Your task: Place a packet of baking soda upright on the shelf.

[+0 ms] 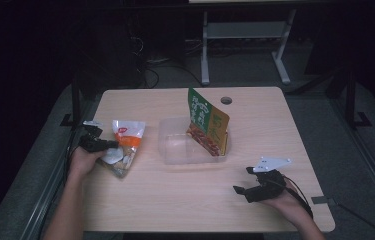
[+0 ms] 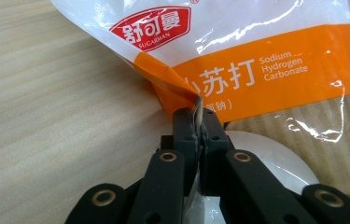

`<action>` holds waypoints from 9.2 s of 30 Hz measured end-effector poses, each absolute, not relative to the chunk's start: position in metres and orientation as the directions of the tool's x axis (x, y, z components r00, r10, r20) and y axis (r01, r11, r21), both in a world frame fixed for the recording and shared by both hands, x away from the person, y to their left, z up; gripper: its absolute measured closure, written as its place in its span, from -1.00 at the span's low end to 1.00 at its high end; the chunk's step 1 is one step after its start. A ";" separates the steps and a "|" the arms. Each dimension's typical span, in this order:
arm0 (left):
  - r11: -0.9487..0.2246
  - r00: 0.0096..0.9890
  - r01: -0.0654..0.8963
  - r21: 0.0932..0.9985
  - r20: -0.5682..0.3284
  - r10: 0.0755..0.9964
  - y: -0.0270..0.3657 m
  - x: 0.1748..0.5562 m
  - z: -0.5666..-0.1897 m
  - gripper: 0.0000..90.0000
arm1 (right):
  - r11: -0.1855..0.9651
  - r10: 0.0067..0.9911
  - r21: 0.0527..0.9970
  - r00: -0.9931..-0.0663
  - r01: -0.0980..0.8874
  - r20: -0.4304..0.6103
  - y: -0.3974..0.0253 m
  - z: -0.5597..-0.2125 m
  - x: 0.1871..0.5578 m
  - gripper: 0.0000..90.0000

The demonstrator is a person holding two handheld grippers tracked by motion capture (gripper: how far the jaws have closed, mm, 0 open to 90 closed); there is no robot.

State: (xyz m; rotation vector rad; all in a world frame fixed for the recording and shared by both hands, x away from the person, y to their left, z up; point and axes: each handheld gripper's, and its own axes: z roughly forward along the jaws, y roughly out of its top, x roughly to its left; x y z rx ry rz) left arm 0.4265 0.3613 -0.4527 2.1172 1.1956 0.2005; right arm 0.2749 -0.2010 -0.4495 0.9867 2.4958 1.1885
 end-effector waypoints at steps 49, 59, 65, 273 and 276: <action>-0.225 0.798 0.393 0.892 -0.209 0.565 0.315 0.344 -0.332 0.99 | 0.348 0.490 0.858 -0.854 0.378 0.177 -0.131 -0.404 0.291 -0.50; -0.246 0.848 0.386 0.889 -0.237 0.474 0.253 0.338 -0.346 0.99 | 0.276 0.458 0.886 -0.861 0.372 0.219 -0.118 -0.392 0.305 -0.40; -0.242 0.875 0.378 0.893 -0.259 0.410 0.228 0.331 -0.348 1.00 | 0.257 0.438 0.891 -0.867 0.373 0.236 -0.106 -0.394 0.314 -0.29; -0.582 0.877 0.405 0.705 -0.119 0.466 0.209 0.295 -0.446 -0.59 | 0.385 0.566 0.867 -0.823 0.316 0.049 -0.120 -0.381 0.319 -0.18; -0.583 0.879 0.403 0.706 -0.123 0.460 0.209 0.294 -0.446 -0.59 | 0.391 0.550 0.868 -0.834 0.307 0.047 -0.130 -0.384 0.311 -0.23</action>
